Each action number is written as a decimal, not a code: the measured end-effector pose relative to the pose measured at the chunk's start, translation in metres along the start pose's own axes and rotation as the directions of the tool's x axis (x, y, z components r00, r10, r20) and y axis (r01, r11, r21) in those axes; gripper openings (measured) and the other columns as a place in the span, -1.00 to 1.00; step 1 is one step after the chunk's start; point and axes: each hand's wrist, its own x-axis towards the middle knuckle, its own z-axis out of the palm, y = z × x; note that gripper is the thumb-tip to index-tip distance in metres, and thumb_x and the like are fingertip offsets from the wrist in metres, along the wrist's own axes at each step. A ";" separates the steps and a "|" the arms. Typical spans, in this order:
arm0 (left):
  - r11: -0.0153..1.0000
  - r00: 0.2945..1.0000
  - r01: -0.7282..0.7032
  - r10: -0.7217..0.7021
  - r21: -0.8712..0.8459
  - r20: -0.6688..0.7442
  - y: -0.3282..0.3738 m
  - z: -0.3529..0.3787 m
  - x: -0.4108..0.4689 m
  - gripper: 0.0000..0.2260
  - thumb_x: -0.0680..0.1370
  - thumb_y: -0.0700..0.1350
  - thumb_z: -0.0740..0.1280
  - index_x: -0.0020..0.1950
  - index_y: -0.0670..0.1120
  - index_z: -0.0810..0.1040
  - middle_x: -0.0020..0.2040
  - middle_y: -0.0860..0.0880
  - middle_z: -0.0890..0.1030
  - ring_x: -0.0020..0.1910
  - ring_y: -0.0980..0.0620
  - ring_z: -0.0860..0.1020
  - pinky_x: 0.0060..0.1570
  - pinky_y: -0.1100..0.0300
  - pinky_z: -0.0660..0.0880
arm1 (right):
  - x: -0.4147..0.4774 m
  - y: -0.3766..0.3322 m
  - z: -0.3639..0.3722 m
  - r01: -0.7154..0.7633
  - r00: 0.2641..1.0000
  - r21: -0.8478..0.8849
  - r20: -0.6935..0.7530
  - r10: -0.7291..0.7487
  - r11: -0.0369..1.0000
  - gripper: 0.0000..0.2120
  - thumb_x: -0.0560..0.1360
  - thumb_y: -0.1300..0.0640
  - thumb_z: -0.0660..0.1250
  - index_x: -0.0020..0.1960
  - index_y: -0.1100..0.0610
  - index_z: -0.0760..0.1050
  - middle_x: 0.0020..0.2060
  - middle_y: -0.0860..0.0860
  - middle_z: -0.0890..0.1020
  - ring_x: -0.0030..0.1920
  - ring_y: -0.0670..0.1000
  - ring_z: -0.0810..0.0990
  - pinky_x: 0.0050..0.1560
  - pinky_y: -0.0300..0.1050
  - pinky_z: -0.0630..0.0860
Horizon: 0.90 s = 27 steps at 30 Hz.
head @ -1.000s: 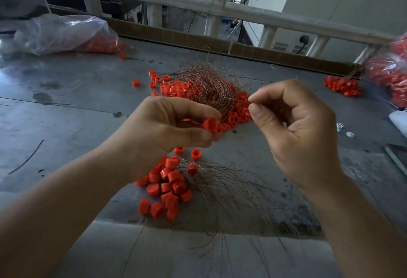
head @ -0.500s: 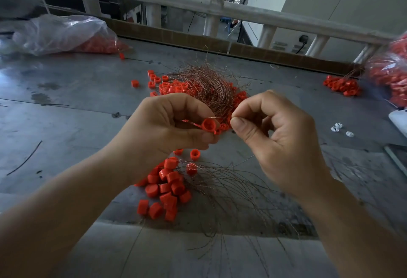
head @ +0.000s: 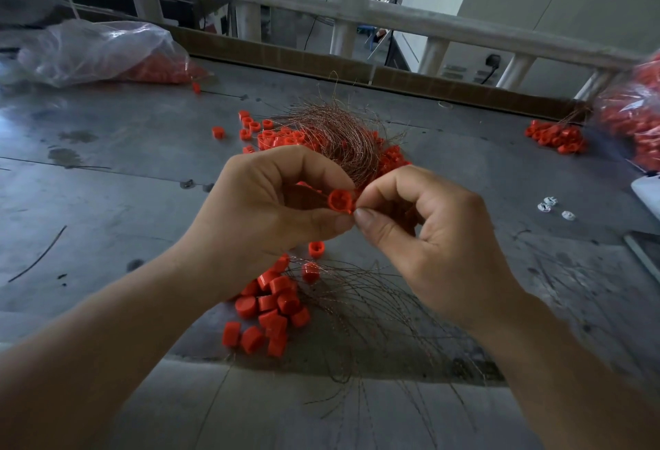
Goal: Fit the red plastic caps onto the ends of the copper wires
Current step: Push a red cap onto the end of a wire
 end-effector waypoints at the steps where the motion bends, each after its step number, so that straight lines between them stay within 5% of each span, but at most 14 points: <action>1: 1.000 1.000 -0.003 0.003 -0.004 -0.003 0.000 0.000 0.000 -0.72 0.10 0.03 0.47 -0.23 0.01 0.63 -0.23 -0.07 0.66 -0.23 -0.22 0.61 -0.25 -0.15 0.55 | 0.000 0.000 0.000 -0.004 1.000 -0.001 0.004 0.004 1.000 -0.95 0.38 0.19 0.33 -0.23 0.06 0.50 -0.34 -0.14 0.52 -0.28 -0.15 0.49 -0.28 -0.39 0.41; 5: 0.999 0.999 0.020 -0.019 -0.037 0.027 -0.002 -0.002 0.000 -0.73 0.09 -0.05 0.54 -0.25 0.02 0.65 -0.25 -0.03 0.67 -0.26 -0.05 0.63 -0.23 -0.09 0.57 | 0.000 0.000 -0.001 -0.027 1.000 0.005 -0.002 0.027 1.000 -0.95 0.38 0.17 0.33 -0.24 0.04 0.50 -0.36 -0.16 0.51 -0.31 -0.17 0.49 -0.31 -0.40 0.40; 9: 0.953 0.987 0.098 -0.056 -0.287 0.151 -0.006 -0.004 0.001 -0.72 0.23 -0.22 0.42 -0.08 -0.07 0.67 -0.19 -0.06 0.69 -0.17 0.04 0.66 -0.18 0.29 0.57 | 0.001 0.002 -0.005 -0.045 0.998 0.016 -0.047 0.046 0.999 -0.88 0.38 0.16 0.32 -0.28 -0.04 0.47 -0.41 -0.20 0.48 -0.36 -0.22 0.47 -0.35 -0.46 0.34; 27: 0.890 0.978 0.191 -0.135 -0.413 0.162 0.000 -0.008 0.002 -0.79 0.22 -0.26 0.37 -0.20 -0.13 0.69 -0.25 -0.10 0.69 -0.23 0.03 0.67 -0.28 0.31 0.56 | 0.002 0.000 -0.007 -0.056 0.997 0.024 -0.045 0.057 0.998 -0.84 0.37 0.19 0.30 -0.23 -0.08 0.51 -0.30 -0.11 0.58 -0.27 -0.12 0.54 -0.29 -0.36 0.45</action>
